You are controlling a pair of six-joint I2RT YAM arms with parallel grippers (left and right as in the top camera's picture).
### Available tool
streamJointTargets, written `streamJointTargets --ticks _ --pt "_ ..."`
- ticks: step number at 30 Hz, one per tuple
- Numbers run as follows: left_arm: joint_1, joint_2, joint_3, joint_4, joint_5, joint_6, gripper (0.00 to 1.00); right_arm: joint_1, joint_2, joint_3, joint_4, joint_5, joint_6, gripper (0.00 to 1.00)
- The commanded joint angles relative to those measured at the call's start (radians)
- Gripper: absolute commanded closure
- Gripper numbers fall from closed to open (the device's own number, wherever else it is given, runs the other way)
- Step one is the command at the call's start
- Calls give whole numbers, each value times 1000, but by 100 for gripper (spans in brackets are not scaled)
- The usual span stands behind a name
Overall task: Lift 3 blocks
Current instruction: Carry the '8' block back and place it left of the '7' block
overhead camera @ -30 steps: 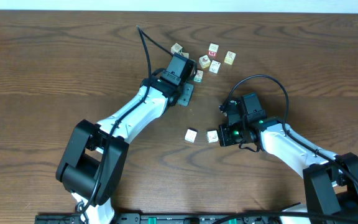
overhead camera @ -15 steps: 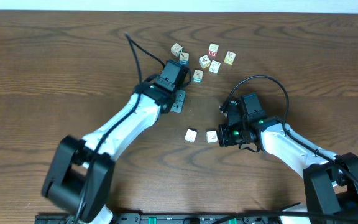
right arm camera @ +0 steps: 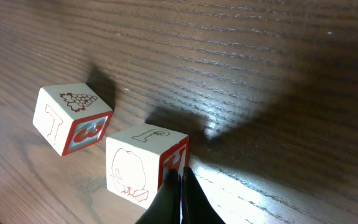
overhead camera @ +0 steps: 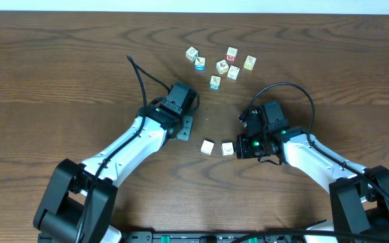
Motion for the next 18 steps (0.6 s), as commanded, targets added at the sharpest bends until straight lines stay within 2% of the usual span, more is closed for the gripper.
streamJointTargets --ticks 1,12,18 --pt "2 -13 -28 1 84 -19 93 11 3 6 0 -18 17 99" --pt "-6 -13 -151 15 217 -19 93 11 3 6 -3 -18 16 99" --pt "-94 -13 -191 85 217 -59 93 11 3 6 -3 -18 17 99"
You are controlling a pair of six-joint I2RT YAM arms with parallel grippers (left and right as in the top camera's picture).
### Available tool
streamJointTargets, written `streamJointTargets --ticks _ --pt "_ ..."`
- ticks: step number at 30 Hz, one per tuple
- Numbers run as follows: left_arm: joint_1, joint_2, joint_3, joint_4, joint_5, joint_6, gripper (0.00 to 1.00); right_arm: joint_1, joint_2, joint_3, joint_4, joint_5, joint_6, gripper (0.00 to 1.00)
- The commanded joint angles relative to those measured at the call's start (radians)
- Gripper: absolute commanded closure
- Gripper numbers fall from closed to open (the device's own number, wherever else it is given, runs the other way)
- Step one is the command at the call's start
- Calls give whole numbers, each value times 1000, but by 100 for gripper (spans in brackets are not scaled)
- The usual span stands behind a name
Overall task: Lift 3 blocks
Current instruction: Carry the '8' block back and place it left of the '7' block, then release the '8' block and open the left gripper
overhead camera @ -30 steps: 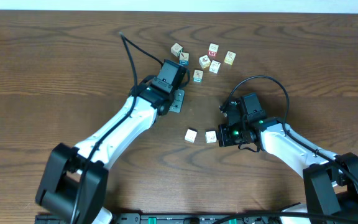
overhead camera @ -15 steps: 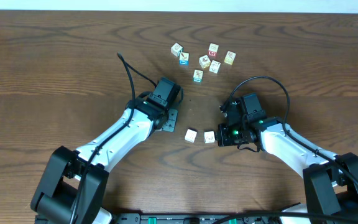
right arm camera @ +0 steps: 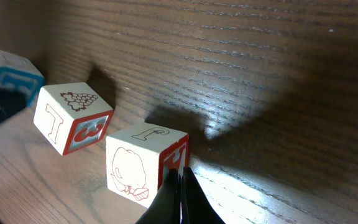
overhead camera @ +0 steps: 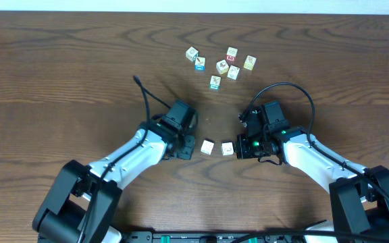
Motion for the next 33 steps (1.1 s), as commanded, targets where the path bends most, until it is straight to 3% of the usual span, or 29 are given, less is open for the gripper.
streamJointTargets --ticks 1,9,12,20,22,33 --pt "-68 3 -32 36 29 -45 93 11 3 6 -1 -15 14 99" --pt "-135 3 -32 91 24 -72 92 11 3 6 -5 -15 13 99" --pt "-135 3 -32 92 23 -72 86 11 3 6 -5 -15 13 99" --pt "-135 3 -32 92 -13 -76 50 11 3 6 -5 -14 13 99" --pt "-135 3 -32 92 -14 -76 46 11 3 6 -5 -14 13 99" --pt "-125 -26 -21 92 -56 -76 45 11 3 6 -5 -14 9 99"
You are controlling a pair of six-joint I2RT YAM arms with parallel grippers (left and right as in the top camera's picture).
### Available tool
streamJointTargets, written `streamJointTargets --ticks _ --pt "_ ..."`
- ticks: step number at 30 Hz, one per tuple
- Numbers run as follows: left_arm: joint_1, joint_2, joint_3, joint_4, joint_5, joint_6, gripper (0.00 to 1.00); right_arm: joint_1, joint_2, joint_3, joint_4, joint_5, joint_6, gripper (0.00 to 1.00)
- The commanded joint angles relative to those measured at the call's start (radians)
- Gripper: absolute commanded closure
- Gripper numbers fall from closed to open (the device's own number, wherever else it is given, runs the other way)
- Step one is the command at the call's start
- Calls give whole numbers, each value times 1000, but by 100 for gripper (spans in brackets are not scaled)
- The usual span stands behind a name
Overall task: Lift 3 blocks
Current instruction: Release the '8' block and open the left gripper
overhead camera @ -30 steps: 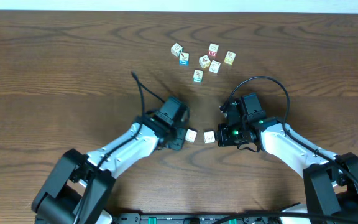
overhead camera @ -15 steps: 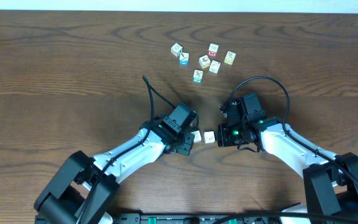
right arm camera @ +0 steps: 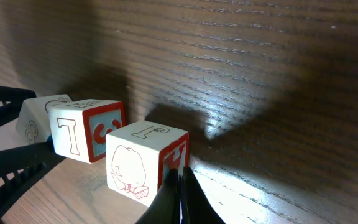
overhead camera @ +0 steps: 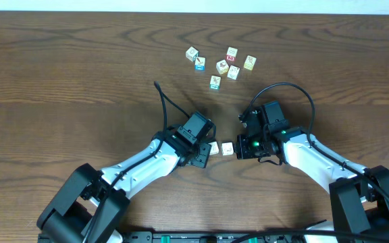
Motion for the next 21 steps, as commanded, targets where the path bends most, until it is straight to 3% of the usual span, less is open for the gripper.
streamJointTargets --ticks 1,12,16,21 --pt "14 -40 0 -3 -29 1 45 11 3 6 -1 -12 9 99" --pt "24 -223 0 -109 -55 1 45 11 3 6 0 -12 9 99" --pt "24 -223 -8 -183 -55 1 68 11 3 6 -1 -12 9 99" --pt "8 -222 -74 -208 -55 -49 81 11 3 6 0 -12 9 99"
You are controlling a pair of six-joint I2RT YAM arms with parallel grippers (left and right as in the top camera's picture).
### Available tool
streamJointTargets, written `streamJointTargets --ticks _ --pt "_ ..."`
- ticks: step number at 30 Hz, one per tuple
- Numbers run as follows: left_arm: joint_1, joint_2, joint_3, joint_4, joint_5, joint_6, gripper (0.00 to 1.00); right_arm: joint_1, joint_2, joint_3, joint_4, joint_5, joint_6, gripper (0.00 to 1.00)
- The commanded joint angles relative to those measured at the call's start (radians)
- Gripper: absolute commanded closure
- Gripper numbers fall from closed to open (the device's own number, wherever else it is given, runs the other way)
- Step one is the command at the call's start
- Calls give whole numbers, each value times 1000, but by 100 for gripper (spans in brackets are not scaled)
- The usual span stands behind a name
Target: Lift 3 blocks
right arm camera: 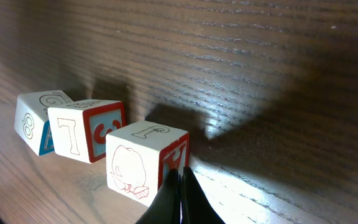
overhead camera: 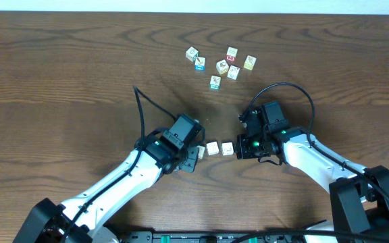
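Observation:
Three letter blocks stand in a row on the wooden table. In the right wrist view they are a blue-sided block, a red and blue T block and a red-sided P block. From above the same row reads blue-sided block, T block, P block. My right gripper is shut with nothing in it, its tips against the P block's red side. My left gripper sits just left of the row, open, with no finger on the blue-sided block.
Several more loose blocks lie in a cluster at the back of the table. The left arm's cable loops over the table behind it. The right arm's cable arches above the right gripper.
The left gripper has drawn back to the left, and its fingers have left the right wrist view. The blue-sided block now stands free beside the T block. The right gripper has not moved.
Two blocks lay by my shut right gripper, with the left gripper further back. Then the left gripper came closer, a blue block showing at the edge. Later its fingers stood around that block next to the T block. Now three blocks stand in a row.

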Motion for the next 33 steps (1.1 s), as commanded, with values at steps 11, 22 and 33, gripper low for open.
streamJointTargets --ticks 11,22,33 --pt "-41 -1 -123 156 -8 -158 85 11 3 6 0 -12 10 99" --pt "-42 30 -123 211 15 -205 86 11 3 6 0 -12 10 99" --pt "-42 75 -123 238 48 -204 87 11 3 6 0 -12 10 99"
